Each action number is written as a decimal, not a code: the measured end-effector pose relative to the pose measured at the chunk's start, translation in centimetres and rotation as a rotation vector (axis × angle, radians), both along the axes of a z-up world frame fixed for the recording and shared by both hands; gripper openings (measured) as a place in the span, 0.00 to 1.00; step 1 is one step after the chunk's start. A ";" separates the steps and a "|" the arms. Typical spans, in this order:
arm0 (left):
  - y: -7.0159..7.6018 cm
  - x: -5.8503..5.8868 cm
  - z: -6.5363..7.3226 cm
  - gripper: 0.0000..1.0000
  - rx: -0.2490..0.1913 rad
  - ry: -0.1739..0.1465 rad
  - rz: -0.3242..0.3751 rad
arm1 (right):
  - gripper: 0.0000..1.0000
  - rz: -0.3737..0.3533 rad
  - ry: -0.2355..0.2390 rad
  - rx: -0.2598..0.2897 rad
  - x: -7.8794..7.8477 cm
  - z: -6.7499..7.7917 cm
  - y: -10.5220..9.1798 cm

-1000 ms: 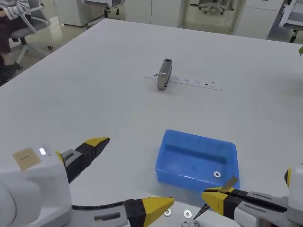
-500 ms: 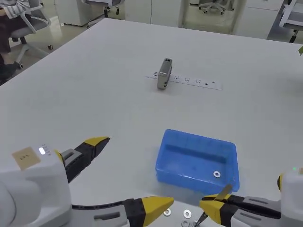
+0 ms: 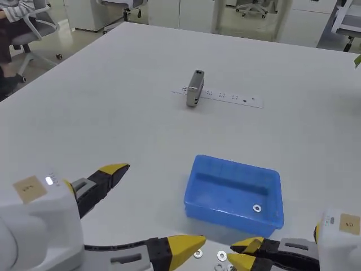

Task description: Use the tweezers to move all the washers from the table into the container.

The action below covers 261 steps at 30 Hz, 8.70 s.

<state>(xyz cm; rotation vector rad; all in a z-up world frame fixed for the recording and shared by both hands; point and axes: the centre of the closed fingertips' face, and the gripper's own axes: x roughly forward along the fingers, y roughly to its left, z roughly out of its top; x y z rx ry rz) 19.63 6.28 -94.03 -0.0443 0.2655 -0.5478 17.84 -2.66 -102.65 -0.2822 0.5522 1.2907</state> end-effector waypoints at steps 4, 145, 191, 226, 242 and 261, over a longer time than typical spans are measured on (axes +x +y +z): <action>0.0 0.0 0.0 0.98 -0.002 -0.001 0.000 | 0.02 0.019 -0.040 -0.021 -0.2 -0.1 0.1; -0.2 -0.2 -0.5 0.97 0.021 0.013 -0.023 | 0.03 -0.198 0.033 0.189 6.4 6.8 -0.8; -0.1 -0.2 -0.7 0.96 0.029 0.018 -0.019 | 0.04 -0.093 0.162 0.062 1.2 -0.1 1.1; -0.1 -0.2 -0.7 0.96 0.035 0.019 -0.023 | 0.02 0.023 -0.013 0.009 0.9 2.7 2.0; 0.0 -0.1 -0.6 0.96 0.029 0.012 -0.015 | 0.02 -0.193 0.090 0.113 4.4 5.4 0.7; 0.3 -0.1 -0.4 0.96 0.021 0.007 -0.004 | 0.03 -0.231 0.089 0.139 6.5 6.7 1.1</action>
